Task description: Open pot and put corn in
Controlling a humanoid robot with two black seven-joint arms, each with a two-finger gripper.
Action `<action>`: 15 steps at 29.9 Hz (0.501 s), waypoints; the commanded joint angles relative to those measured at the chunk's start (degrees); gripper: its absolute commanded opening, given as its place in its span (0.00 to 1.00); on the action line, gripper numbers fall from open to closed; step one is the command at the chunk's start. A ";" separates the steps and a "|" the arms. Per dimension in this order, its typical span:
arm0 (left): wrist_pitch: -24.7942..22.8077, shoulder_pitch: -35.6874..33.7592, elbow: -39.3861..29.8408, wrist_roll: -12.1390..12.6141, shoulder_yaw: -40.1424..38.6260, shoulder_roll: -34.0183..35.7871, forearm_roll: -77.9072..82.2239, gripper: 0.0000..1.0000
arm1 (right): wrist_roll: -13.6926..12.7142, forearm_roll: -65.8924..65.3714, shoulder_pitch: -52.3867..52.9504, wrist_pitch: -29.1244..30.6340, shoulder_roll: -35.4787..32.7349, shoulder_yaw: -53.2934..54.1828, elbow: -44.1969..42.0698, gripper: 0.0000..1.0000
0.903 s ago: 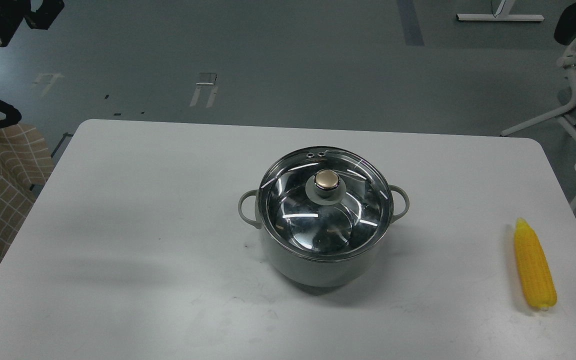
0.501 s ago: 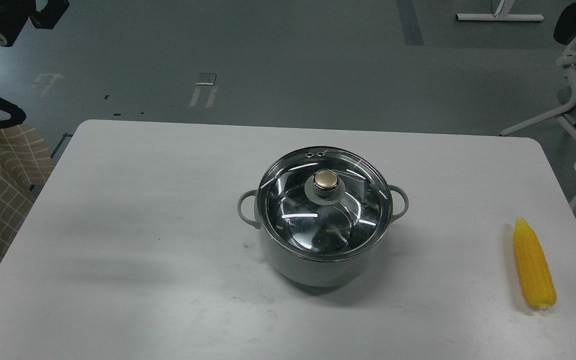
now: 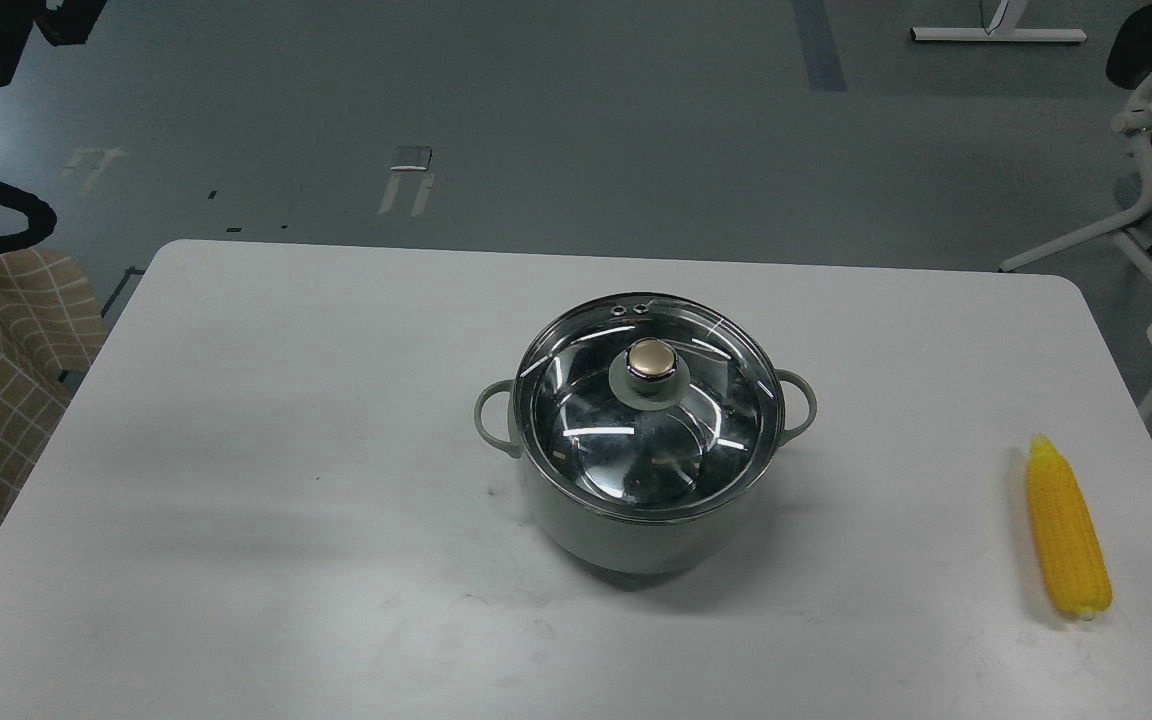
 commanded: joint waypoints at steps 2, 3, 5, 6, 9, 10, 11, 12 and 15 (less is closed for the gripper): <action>0.00 0.30 -1.22 0.06 0.29 0.02 0.38 0.98 | -0.03 -0.41 -3.68 -0.01 -4.55 -0.11 4.10 1.00; 0.00 0.56 -2.44 0.06 0.64 0.02 0.73 0.98 | 0.06 -0.33 -4.20 -0.01 -4.64 0.50 4.02 1.00; 0.00 0.82 -4.55 -0.03 1.51 0.54 1.61 0.97 | 0.06 -0.33 -4.56 -0.10 -4.64 0.59 3.75 1.00; 0.00 0.74 -7.35 -0.03 2.48 1.16 3.18 0.97 | 0.14 -0.24 -5.00 -0.19 -4.64 0.77 3.58 1.00; 0.00 0.39 -18.22 -0.03 2.57 4.57 12.38 0.95 | 0.76 -0.15 -6.05 -0.45 -3.76 0.94 3.40 1.00; 0.00 0.30 -21.06 -0.03 2.57 5.37 15.12 0.94 | 0.93 -0.15 -6.14 -0.54 -3.50 0.94 3.49 1.00; 0.00 0.21 -23.87 -0.03 2.49 5.90 18.28 0.93 | 1.11 -0.15 -6.14 -0.54 -3.06 0.94 3.49 1.00; 0.00 0.21 -29.29 -0.11 2.49 6.52 24.49 0.92 | 1.55 0.02 -6.14 -0.71 -2.10 1.03 3.40 1.00; 1.10 0.30 -41.25 -0.38 2.40 7.14 41.62 0.91 | 1.99 0.46 -6.23 -0.80 0.71 3.13 2.27 1.00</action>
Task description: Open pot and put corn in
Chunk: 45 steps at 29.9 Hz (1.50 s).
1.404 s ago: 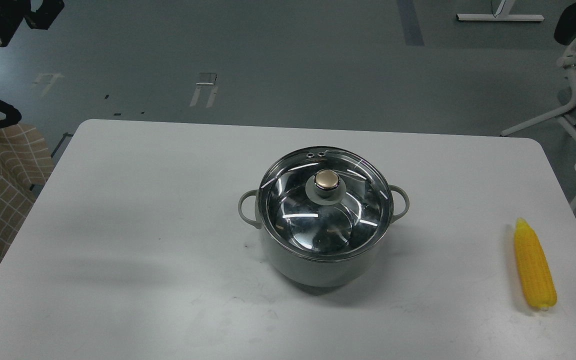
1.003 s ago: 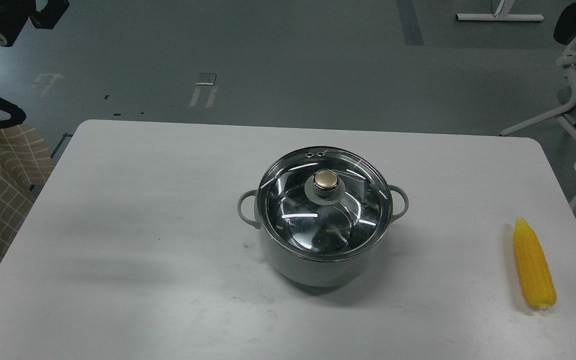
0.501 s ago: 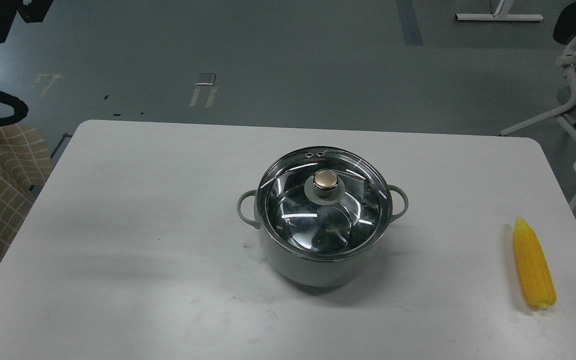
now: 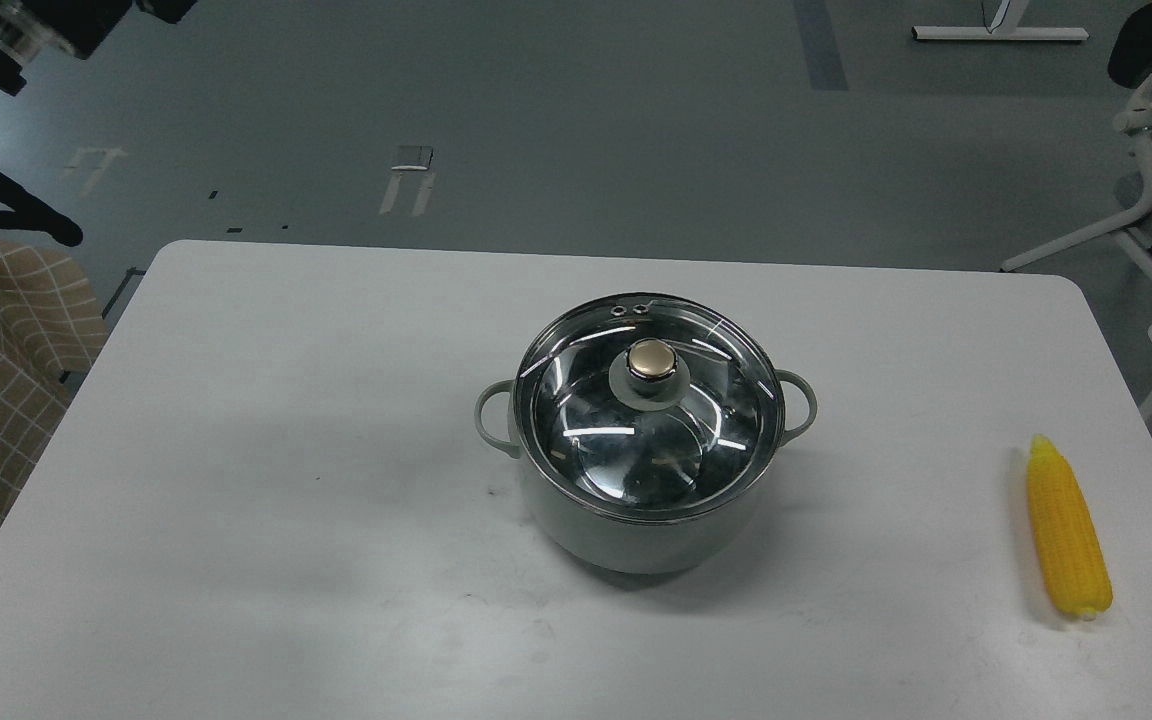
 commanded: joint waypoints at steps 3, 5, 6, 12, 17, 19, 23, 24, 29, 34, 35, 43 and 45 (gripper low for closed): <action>1.17 0.07 -18.49 -1.32 -0.02 -0.03 30.27 0.89 | 0.43 0.37 -0.03 -0.14 6.02 4.46 -3.70 1.00; 1.09 0.25 -22.43 -1.58 0.16 -0.12 40.60 0.89 | 0.34 0.46 -0.03 -0.05 8.22 6.04 -6.33 1.00; 1.09 0.33 -24.11 -1.85 0.33 -1.08 47.29 0.89 | 0.17 0.81 -0.03 -0.05 9.36 7.10 -7.83 1.00; 1.61 -0.28 -24.31 -3.61 4.37 -11.36 69.21 0.88 | -0.18 5.91 -0.03 -0.05 10.60 8.69 -13.20 1.00; 9.76 0.25 -23.52 -3.96 12.70 -15.32 83.36 0.83 | -0.18 6.09 0.06 0.04 10.78 8.95 -13.47 1.00; 12.32 0.33 -22.38 -3.96 16.22 -15.76 86.10 0.83 | -0.18 6.09 -0.03 0.04 10.60 9.04 -13.55 1.00; 14.53 0.95 -21.76 -3.87 19.22 -15.94 86.90 0.82 | -0.18 6.09 -0.21 0.13 10.34 9.04 -13.55 1.00; 14.53 1.21 -21.76 -3.87 19.32 -15.94 86.90 0.82 | -0.18 6.09 -0.21 0.13 10.34 9.04 -13.55 1.00; 14.97 3.06 -19.39 -3.78 19.40 -17.25 87.17 0.79 | -0.18 6.09 -0.21 0.04 10.78 9.04 -13.20 1.00; 15.76 4.11 -16.75 -3.78 19.76 -18.40 87.17 0.78 | -0.10 6.09 -0.21 0.04 10.78 9.04 -13.20 1.00; 15.85 4.38 -16.66 -3.78 19.76 -18.49 87.17 0.78 | -0.18 6.09 -0.21 0.04 10.78 9.04 -13.20 1.00; 17.08 6.14 -15.25 -3.70 19.93 -19.37 87.34 0.77 | -0.10 6.09 -0.21 -0.14 10.51 9.04 -13.38 1.00; 17.52 6.14 -14.99 -3.78 20.37 -19.37 87.34 0.70 | -0.10 6.09 -0.21 -0.14 10.60 9.04 -13.38 1.00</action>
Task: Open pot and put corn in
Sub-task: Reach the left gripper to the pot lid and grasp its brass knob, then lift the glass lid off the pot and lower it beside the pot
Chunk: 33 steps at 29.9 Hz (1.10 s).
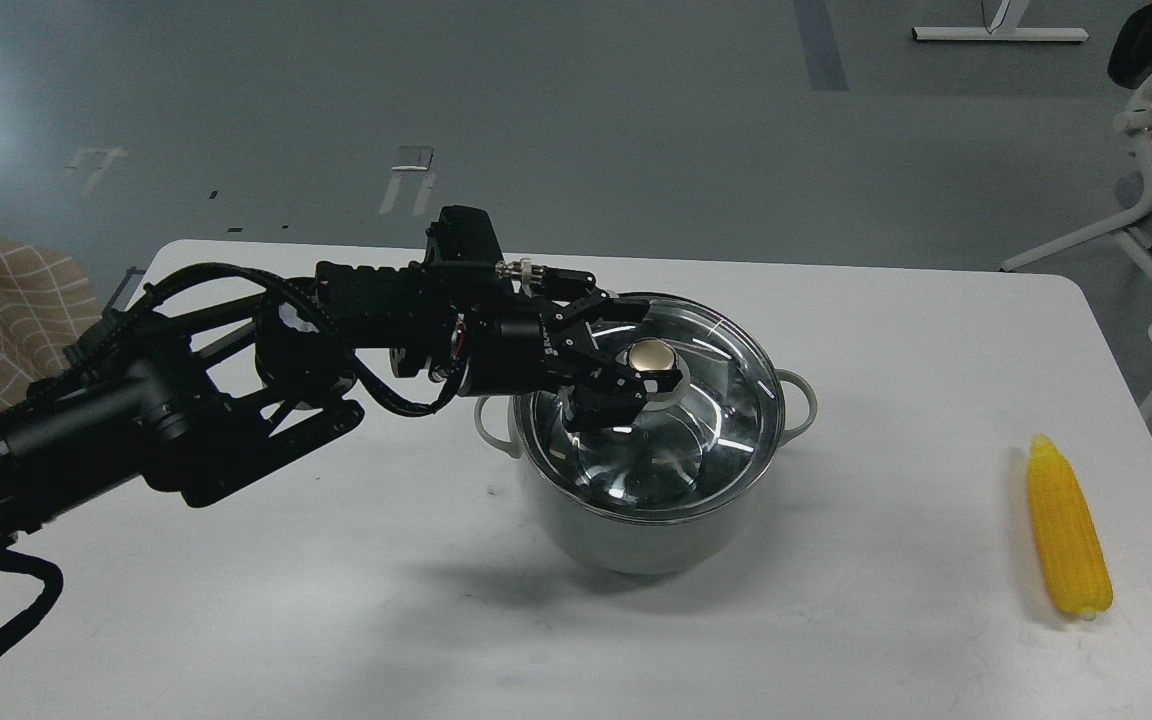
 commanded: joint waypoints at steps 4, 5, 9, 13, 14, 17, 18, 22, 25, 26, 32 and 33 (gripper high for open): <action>1.87 0.08 0.87 -0.06 1.87 -0.11 -0.12 0.57 | 0.04 0.00 0.00 -0.14 0.04 0.00 0.02 1.00; 1.87 0.17 0.87 -0.06 1.87 -0.11 -0.12 0.55 | 0.04 0.00 0.00 -0.14 0.04 0.00 0.02 1.00; 1.87 0.87 0.96 -0.06 1.87 -0.11 -0.12 0.55 | -0.05 0.00 0.00 -0.05 0.04 0.00 0.11 1.00; 1.96 1.23 1.66 -0.15 1.87 -0.46 -0.04 0.54 | -0.04 0.00 0.00 -0.14 0.04 0.00 0.11 1.00; 2.05 1.31 1.92 -0.15 1.87 -0.72 -0.04 0.51 | -0.05 0.00 0.00 -0.14 0.04 0.00 0.11 1.00; 2.14 1.32 2.10 -0.15 1.87 -0.73 -0.04 0.43 | 0.04 0.00 0.00 -0.14 0.04 0.00 0.11 1.00; 2.14 1.23 2.10 -0.15 1.87 -0.73 -0.04 0.39 | 0.04 0.00 0.00 -0.14 0.04 0.00 0.11 1.00; 2.14 0.53 1.67 -0.15 1.61 -0.82 -0.21 0.33 | 0.04 0.00 0.00 -0.14 0.04 0.00 0.11 1.00; 2.14 -0.44 1.23 -0.24 1.44 -0.47 -0.30 0.33 | 0.04 0.00 0.00 -0.14 0.04 0.00 0.11 1.00; 2.05 -1.23 0.88 -0.24 1.35 -0.20 -0.47 0.33 | 0.04 0.00 0.00 -0.05 0.04 0.00 0.11 1.00; 1.52 -4.56 -2.19 -0.15 0.73 2.86 -2.31 0.33 | 0.13 0.00 0.00 -0.05 0.04 0.00 0.11 1.00; 1.52 -5.10 -2.55 -0.15 0.73 3.40 -3.19 0.33 | 0.13 0.00 0.00 -0.05 0.04 0.00 0.02 1.00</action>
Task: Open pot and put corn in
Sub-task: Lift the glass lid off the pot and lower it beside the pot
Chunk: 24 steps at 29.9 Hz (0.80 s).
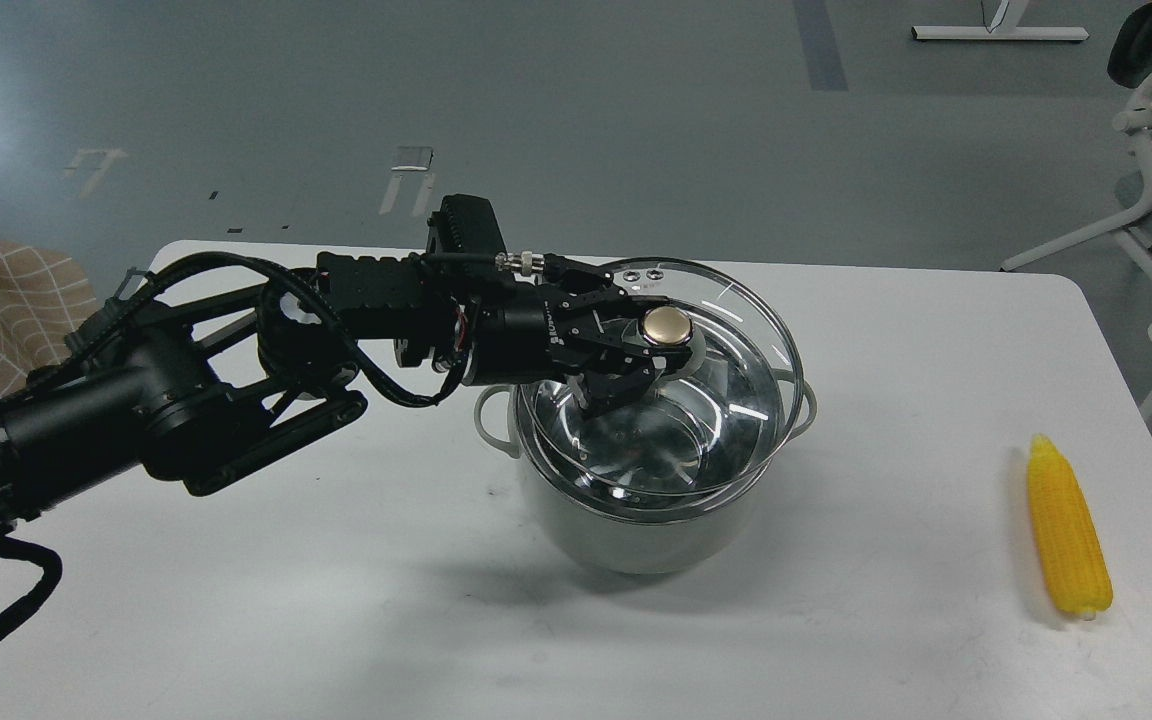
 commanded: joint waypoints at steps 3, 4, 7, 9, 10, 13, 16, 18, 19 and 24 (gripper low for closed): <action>-0.14 -3.12 -2.04 0.11 -1.27 6.58 -7.32 0.33 | 0.02 0.00 -0.09 0.00 -0.09 0.00 -0.09 1.00; -0.05 -3.12 -2.04 0.11 -1.63 7.99 -8.21 0.33 | 0.02 0.00 -0.09 0.00 -0.17 0.00 -0.09 1.00; 0.39 -2.69 -2.04 -0.41 -3.04 16.59 -11.81 0.33 | 0.19 0.00 -0.44 0.09 -0.26 0.00 0.00 1.00; 1.00 -1.98 -2.04 -2.25 -2.87 21.77 -13.22 0.33 | 0.19 0.00 -0.53 0.09 -0.26 0.00 -0.09 1.00; 1.44 -1.81 -1.95 -2.49 -2.60 23.29 -13.49 0.33 | 0.19 0.00 -0.53 0.09 -0.26 0.00 -0.09 1.00; 5.82 1.69 -1.87 -2.49 -2.25 29.78 -14.19 0.33 | 0.19 0.00 -0.53 0.09 0.17 -0.08 0.00 1.00; 7.77 5.57 -1.78 -2.49 -2.16 34.10 -15.59 0.33 | 0.19 0.00 -0.79 0.09 0.18 -0.17 0.17 1.00; 8.82 8.37 -1.60 -2.49 -2.07 36.64 -17.26 0.33 | 0.19 0.00 -0.79 0.09 0.18 -0.17 0.26 1.00; 9.26 9.61 -1.60 -2.49 -2.07 37.36 -17.79 0.33 | 0.19 0.00 -0.79 0.09 0.18 -0.17 0.17 1.00; 14.70 19.35 -1.07 -2.49 -2.07 41.66 -19.46 0.34 | 0.28 0.00 -0.79 0.18 0.18 -0.17 0.17 1.00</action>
